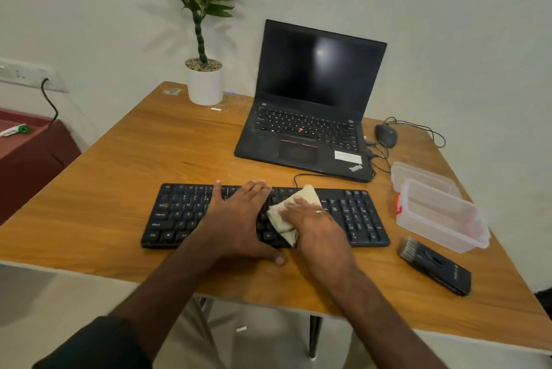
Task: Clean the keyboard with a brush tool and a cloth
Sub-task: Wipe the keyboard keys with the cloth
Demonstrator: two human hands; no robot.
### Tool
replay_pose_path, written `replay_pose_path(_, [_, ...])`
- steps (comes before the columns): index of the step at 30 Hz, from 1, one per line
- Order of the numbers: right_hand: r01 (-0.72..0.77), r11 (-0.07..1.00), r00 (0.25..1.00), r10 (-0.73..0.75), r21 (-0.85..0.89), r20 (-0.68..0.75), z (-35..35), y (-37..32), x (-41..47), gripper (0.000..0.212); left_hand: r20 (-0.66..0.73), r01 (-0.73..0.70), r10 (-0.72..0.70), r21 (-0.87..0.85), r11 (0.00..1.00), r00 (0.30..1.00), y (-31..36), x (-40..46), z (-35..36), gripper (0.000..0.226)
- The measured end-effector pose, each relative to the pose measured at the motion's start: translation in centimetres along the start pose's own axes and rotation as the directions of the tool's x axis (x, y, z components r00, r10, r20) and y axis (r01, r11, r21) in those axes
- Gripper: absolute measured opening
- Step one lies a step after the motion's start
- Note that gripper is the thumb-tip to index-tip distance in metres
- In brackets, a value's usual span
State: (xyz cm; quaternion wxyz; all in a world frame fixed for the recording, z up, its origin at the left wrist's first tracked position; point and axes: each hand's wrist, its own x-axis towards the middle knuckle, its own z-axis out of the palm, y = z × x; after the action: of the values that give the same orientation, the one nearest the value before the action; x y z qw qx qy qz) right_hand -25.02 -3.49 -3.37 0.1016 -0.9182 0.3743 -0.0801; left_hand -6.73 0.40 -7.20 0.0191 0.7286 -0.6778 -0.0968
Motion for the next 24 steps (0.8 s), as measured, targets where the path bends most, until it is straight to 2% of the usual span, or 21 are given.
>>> replay_pose_path(4, [-0.191,0.981,0.981,0.190,-0.026,-0.045,-1.4,3.2,-1.0,0.051,-0.017,-0.003,0.003,0.003,1.000,1.000,-0.2,-0.2,0.0,0.143])
replay_pose_path(7, [-0.348,0.936,0.937,0.347,-0.042,-0.043,-2.5,5.4,-1.0,0.049,-0.015,-0.008,0.008,0.019,1.000,1.000,-0.2,-0.3,0.0,0.140])
replay_pose_path(10, [-0.434,0.898,0.890,0.440,0.070,-0.119,-3.1,6.7,-1.1,0.048,-0.031,-0.007,0.008,0.027,1.000,0.999,-0.9,-0.6,-0.1,0.140])
replay_pose_path(12, [-0.366,0.922,0.909,0.383,0.129,-0.165,-2.6,6.7,-1.4,0.050,-0.046,0.001,0.000,0.019,1.000,0.999,-1.7,-1.1,-0.2,0.142])
replay_pose_path(14, [-0.233,0.969,0.963,0.241,0.078,-0.123,-1.3,5.9,-2.0,0.052,-0.056,0.008,-0.007,0.009,1.000,0.998,-2.5,-1.5,-0.2,0.144])
replay_pose_path(16, [-0.147,0.989,0.987,0.147,0.007,-0.065,-0.3,5.3,-2.4,0.054,-0.058,0.008,-0.007,0.005,1.000,0.998,-3.1,-1.7,-0.2,0.145])
replay_pose_path(20, [-0.182,0.983,0.983,0.180,-0.037,-0.041,-0.7,6.7,-2.3,0.054,-0.070,-0.007,0.008,0.003,1.000,0.998,-3.4,-2.0,-0.2,0.143])
replay_pose_path(24, [-0.353,0.935,0.921,0.354,0.033,-0.160,-1.9,8.1,-1.1,0.045,-0.046,-0.011,0.012,0.023,1.000,0.999,-2.8,-1.7,-0.6,0.143])
